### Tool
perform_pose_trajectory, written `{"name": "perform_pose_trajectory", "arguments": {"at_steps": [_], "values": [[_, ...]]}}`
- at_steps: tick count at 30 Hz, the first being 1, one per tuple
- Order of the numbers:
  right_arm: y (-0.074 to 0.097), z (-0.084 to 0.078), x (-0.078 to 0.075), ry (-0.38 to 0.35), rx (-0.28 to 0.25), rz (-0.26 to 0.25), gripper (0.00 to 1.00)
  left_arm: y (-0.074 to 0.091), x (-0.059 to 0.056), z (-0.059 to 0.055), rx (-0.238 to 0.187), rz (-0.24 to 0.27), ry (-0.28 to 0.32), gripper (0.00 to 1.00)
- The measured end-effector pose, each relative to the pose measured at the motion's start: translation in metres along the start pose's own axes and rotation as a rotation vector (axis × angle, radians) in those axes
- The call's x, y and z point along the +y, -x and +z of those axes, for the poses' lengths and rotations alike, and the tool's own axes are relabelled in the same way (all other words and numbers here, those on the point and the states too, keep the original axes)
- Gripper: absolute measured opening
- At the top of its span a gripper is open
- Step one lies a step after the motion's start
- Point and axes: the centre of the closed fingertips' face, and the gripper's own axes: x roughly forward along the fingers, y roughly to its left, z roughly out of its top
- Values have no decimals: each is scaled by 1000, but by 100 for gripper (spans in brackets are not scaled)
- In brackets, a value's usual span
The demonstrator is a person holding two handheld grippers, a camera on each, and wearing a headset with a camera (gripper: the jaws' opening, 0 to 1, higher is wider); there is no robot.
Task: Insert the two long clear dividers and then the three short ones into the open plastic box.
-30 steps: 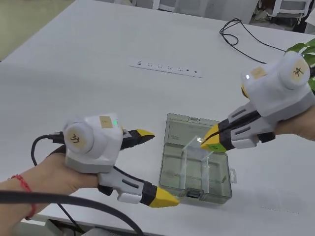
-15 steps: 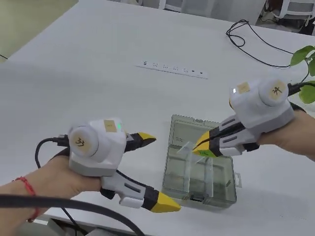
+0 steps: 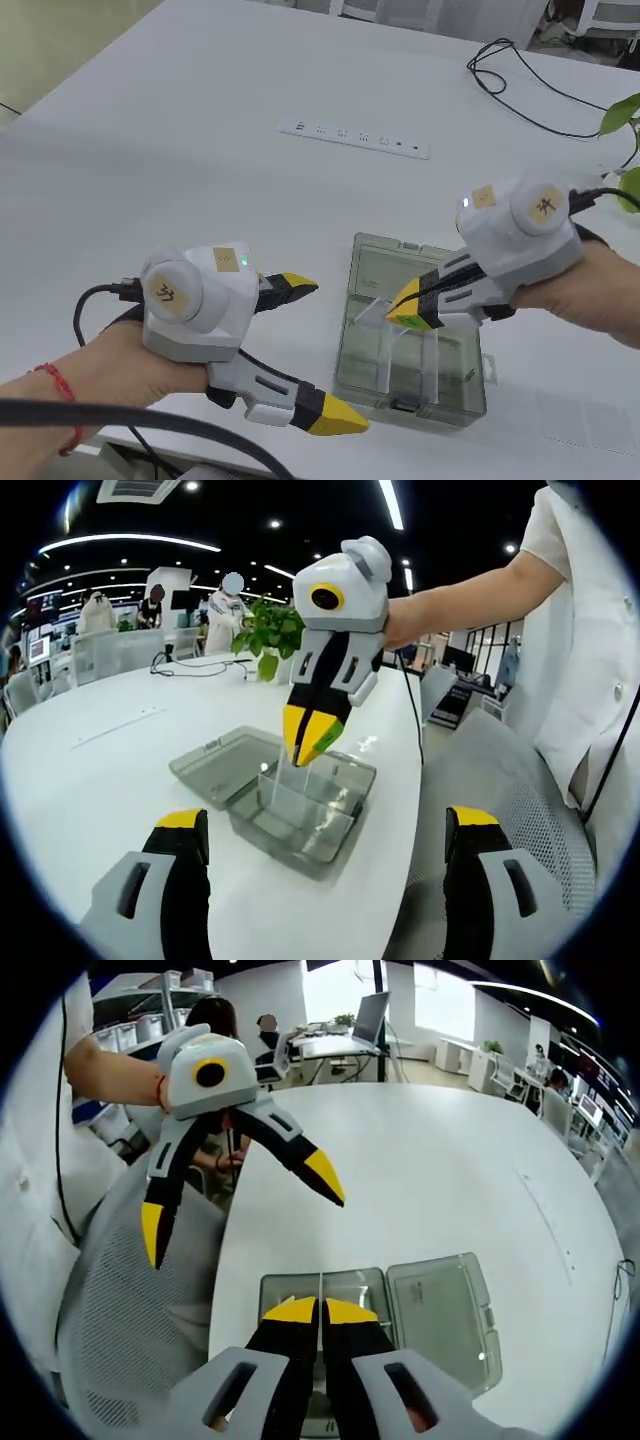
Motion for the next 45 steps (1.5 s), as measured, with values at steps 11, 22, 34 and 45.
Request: {"name": "perform_pose_trajectory", "arguments": {"at_steps": [11,22,34,45], "values": [[-6,-5,-2,24,16,4,3,1,1,-1,-7,6,14,100],[-17,-2,0,68,26,2,2,-1,0,-1,-10,1,19,100],[-33,-11,0,78,61,15,2,-2,-1,-2,-10,2,27,100],[-41,-16,-1,61,73,21,3,-2,0,-2,-12,4,29,100]]}}
